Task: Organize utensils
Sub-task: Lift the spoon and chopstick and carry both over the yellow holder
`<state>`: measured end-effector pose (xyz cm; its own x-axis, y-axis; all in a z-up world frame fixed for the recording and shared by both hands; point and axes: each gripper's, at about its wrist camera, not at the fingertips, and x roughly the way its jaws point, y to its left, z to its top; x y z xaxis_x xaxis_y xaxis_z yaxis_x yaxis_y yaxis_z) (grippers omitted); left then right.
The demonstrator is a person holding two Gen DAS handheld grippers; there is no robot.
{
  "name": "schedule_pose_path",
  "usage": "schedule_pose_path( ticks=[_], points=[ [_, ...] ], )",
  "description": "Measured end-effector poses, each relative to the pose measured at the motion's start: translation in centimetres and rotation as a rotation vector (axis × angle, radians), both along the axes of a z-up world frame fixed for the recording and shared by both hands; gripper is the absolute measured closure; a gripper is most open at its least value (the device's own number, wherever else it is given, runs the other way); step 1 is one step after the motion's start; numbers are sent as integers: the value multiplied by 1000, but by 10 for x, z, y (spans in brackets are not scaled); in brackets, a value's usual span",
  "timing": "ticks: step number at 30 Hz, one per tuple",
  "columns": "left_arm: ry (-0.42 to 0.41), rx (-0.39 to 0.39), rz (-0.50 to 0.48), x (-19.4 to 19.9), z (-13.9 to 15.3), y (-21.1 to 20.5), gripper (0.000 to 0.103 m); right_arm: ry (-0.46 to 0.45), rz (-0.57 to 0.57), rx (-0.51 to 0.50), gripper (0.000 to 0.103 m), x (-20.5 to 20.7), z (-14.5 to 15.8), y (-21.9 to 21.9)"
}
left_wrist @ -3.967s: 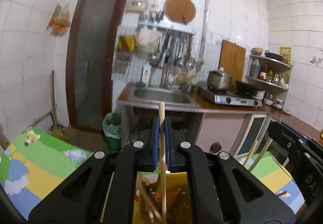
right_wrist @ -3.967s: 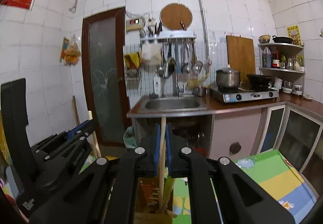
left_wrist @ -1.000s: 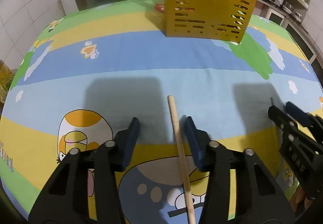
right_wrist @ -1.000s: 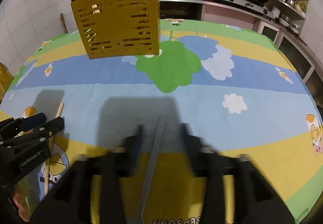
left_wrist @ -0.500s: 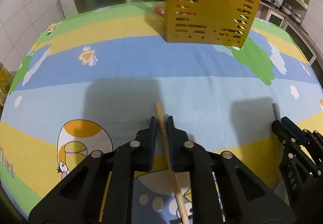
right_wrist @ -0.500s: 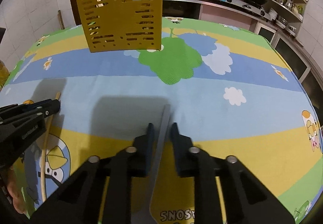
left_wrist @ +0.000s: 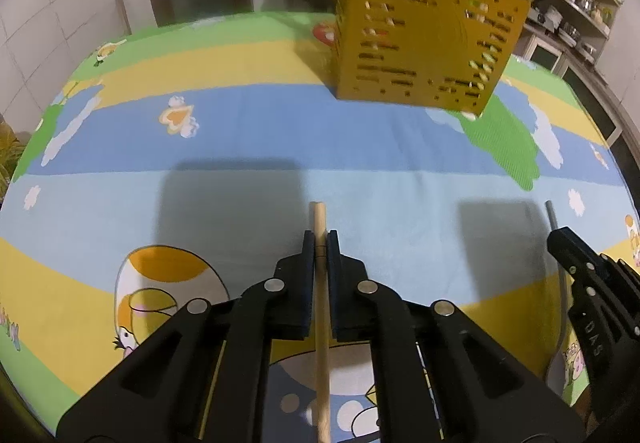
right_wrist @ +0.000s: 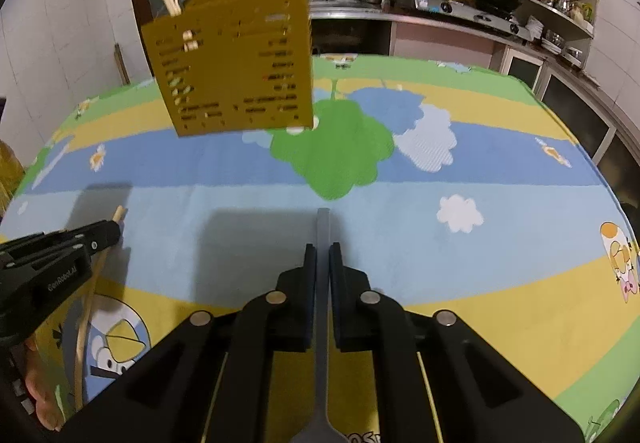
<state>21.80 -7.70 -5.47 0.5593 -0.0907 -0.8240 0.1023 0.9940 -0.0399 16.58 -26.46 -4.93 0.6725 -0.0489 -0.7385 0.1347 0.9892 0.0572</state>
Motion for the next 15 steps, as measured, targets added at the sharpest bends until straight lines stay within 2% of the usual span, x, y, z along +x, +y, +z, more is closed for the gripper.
schedule_pose_path(
  ticks=[15],
  points=[
    [-275, -92, 2, -27, 78, 32, 98, -250, -43, 30, 96, -21, 52, -19]
  ],
)
